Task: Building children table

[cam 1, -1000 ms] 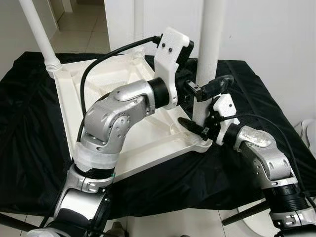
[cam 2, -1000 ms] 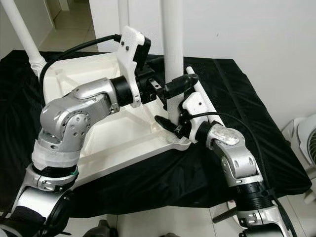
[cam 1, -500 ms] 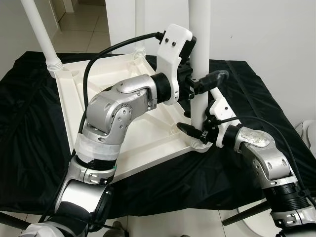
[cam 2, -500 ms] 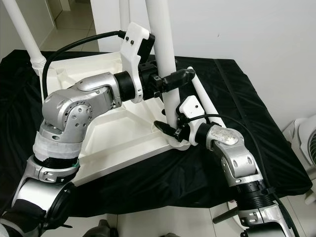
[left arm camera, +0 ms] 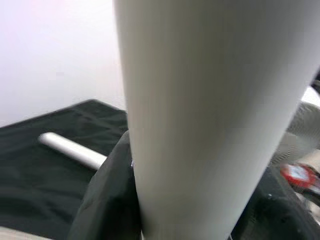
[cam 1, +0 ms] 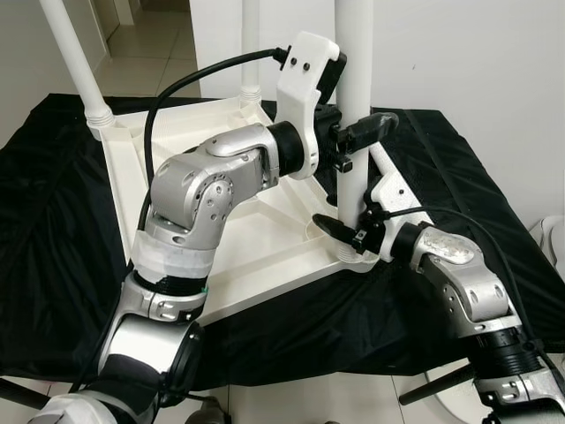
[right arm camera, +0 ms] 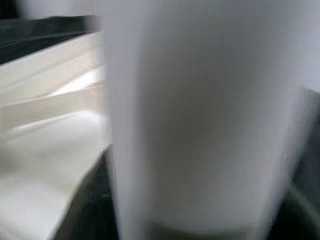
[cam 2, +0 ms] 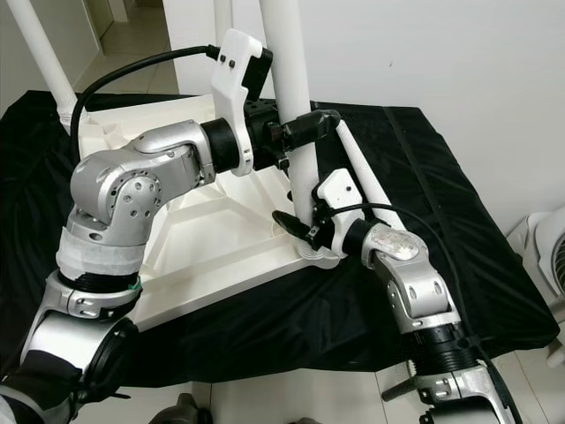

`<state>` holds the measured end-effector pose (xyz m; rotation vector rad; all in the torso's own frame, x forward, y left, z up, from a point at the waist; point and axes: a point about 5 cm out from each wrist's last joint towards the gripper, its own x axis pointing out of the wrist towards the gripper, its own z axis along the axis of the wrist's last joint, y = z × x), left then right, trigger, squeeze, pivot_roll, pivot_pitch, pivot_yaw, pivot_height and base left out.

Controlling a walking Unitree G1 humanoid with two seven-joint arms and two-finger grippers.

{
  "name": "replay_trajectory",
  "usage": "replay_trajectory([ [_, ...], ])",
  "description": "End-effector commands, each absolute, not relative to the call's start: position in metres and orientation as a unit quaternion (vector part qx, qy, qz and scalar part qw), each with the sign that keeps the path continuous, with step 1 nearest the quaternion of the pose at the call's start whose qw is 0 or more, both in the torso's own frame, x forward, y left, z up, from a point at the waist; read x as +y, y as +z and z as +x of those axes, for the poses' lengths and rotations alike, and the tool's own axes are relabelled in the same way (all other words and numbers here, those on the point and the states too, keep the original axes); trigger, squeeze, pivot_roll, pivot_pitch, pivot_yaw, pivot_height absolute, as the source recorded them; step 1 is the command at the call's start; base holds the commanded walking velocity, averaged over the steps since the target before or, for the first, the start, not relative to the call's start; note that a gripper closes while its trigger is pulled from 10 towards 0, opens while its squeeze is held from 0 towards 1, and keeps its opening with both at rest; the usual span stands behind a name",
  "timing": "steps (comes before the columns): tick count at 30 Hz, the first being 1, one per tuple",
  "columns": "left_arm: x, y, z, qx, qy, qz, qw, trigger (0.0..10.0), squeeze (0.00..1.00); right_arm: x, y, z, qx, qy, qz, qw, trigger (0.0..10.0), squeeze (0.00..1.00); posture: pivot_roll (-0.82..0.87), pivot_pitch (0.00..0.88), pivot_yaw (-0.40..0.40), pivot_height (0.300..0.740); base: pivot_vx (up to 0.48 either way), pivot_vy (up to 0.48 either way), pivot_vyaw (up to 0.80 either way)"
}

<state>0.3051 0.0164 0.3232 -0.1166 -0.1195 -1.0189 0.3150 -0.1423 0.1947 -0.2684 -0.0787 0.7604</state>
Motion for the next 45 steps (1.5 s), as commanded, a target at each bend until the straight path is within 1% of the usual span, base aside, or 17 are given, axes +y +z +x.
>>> replay_trajectory([
  [1,0.017,0.333,0.311,-0.061,-0.436,-0.043,0.897,10.0,0.00,-0.148,0.191,0.323,-0.033,0.312,-0.126,0.941,10.0,1.00,0.07,0.000,-0.014,0.740,0.000,0.000,0.00],
  [2,0.017,0.333,0.311,-0.061,-0.436,-0.043,0.897,10.0,0.00,-0.148,0.191,0.323,-0.033,0.312,-0.126,0.941,10.0,1.00,0.07,0.000,-0.014,0.740,0.000,0.000,0.00],
  [3,0.017,0.334,0.315,-0.061,-0.414,-0.036,0.907,10.0,0.00,-0.144,0.191,0.324,-0.038,0.300,-0.121,0.945,10.0,1.00,0.07,0.000,-0.014,0.740,0.000,0.000,0.00],
  [5,0.017,0.334,0.315,-0.061,-0.414,-0.036,0.907,10.0,0.00,-0.144,0.191,0.324,-0.038,0.300,-0.121,0.945,10.0,1.00,0.07,0.000,-0.014,0.740,0.000,0.000,0.00],
  [8,0.015,0.342,0.322,-0.081,-0.367,-0.004,0.927,10.0,0.00,-0.130,0.192,0.333,-0.046,0.254,-0.102,0.961,10.0,1.00,0.08,0.000,-0.030,0.740,0.000,0.000,0.00],
  [10,0.015,0.344,0.323,-0.088,-0.358,0.004,0.929,10.0,0.00,-0.127,0.192,0.335,-0.047,0.244,-0.099,0.964,10.0,1.00,0.08,0.000,-0.030,0.740,0.000,0.000,0.00],
  [14,0.009,0.350,0.324,-0.095,-0.339,-0.008,0.936,10.0,0.00,-0.113,0.198,0.347,-0.060,0.182,-0.076,0.978,10.0,1.00,0.08,0.000,-0.036,0.740,0.000,0.000,0.00],
  [18,0.003,0.350,0.325,-0.091,-0.322,-0.018,0.942,10.0,0.00,-0.105,0.202,0.354,-0.074,0.143,-0.090,0.983,10.0,1.00,0.08,0.000,-0.038,0.740,0.000,0.000,0.00],
  [19,0.000,0.351,0.325,-0.094,-0.320,-0.019,0.943,10.0,0.00,-0.104,0.203,0.357,-0.077,0.119,-0.096,0.985,10.0,0.94,0.08,0.000,-0.038,0.740,0.000,0.000,0.00],
  [20,0.000,0.351,0.325,-0.094,-0.320,-0.019,0.943,10.0,0.00,-0.104,0.203,0.357,-0.077,0.119,-0.096,0.985,10.0,0.94,0.08,0.000,-0.038,0.740,0.000,0.000,0.00],
  [21,-0.003,0.352,0.325,-0.096,-0.317,-0.014,0.943,10.0,0.00,-0.101,0.204,0.359,-0.079,0.102,-0.099,0.987,10.0,0.02,0.08,0.000,-0.038,0.740,0.000,0.000,0.00],
  [22,-0.004,0.353,0.325,-0.098,-0.315,-0.011,0.944,10.0,0.00,-0.099,0.205,0.361,-0.085,0.089,-0.101,0.987,10.0,0.00,0.08,0.000,-0.038,0.740,0.000,0.000,0.00],
  [28,-0.009,0.357,0.322,-0.104,-0.311,-0.032,0.944,10.0,0.00,-0.090,0.208,0.361,-0.110,0.052,-0.110,0.986,10.0,0.00,0.08,0.000,-0.049,0.740,0.000,0.000,0.00],
  [32,-0.012,0.360,0.320,-0.109,-0.312,-0.033,0.943,10.0,0.00,-0.083,0.215,0.359,-0.136,0.044,-0.123,0.982,10.0,0.00,0.08,0.000,-0.048,0.740,0.000,0.000,0.00],
  [41,-0.013,0.359,0.324,-0.108,-0.311,-0.035,0.944,10.0,0.00,-0.082,0.220,0.358,-0.156,0.024,-0.133,0.979,10.0,0.00,0.08,0.000,-0.060,0.740,0.000,0.000,0.00],
  [42,-0.012,0.359,0.324,-0.108,-0.309,-0.035,0.944,10.0,0.00,-0.081,0.219,0.357,-0.156,0.025,-0.135,0.978,7.5,0.00,0.09,0.000,-0.059,0.740,0.000,0.000,0.00],
  [45,-0.012,0.359,0.324,-0.108,-0.308,-0.036,0.945,10.0,0.00,-0.080,0.218,0.357,-0.156,0.026,-0.136,0.978,7.5,0.00,0.09,0.000,-0.059,0.740,0.000,0.000,0.00],
])
